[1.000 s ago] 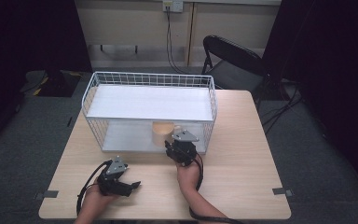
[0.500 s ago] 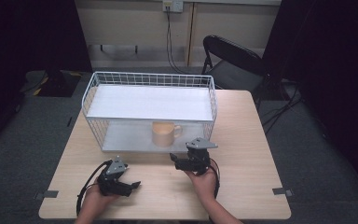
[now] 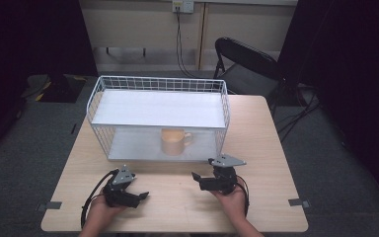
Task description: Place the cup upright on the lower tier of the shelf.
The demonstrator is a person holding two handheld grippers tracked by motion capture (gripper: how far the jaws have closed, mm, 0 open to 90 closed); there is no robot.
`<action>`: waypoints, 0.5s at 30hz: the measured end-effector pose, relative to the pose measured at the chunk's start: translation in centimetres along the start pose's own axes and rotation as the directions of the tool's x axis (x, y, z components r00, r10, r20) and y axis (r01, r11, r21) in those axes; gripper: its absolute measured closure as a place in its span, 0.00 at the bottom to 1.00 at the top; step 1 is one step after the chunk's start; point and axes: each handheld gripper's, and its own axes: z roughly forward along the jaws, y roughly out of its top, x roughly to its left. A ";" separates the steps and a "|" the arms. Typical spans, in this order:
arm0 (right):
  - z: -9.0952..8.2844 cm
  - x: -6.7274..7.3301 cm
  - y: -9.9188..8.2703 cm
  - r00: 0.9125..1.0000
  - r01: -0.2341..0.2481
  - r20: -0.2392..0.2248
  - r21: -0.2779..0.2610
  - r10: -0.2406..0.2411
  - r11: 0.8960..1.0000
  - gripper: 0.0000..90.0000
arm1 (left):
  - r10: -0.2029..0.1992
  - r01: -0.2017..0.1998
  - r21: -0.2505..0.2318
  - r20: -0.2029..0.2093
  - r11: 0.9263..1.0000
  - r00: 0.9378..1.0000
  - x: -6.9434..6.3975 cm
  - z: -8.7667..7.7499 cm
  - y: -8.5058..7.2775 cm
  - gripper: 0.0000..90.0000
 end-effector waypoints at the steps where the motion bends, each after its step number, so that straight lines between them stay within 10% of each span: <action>1: -0.4 -0.2 -0.3 1.000 0.002 -0.005 0.005 -0.002 1.000 0.18 | 0.001 -0.001 0.001 0.000 1.000 1.000 0.0 0.0 0.0 0.15; 15: -2.7 -1.9 -3.0 0.999 0.040 -0.011 0.068 -0.039 0.997 0.18 | 0.001 -0.001 0.001 0.000 1.000 1.000 0.0 0.0 0.0 0.15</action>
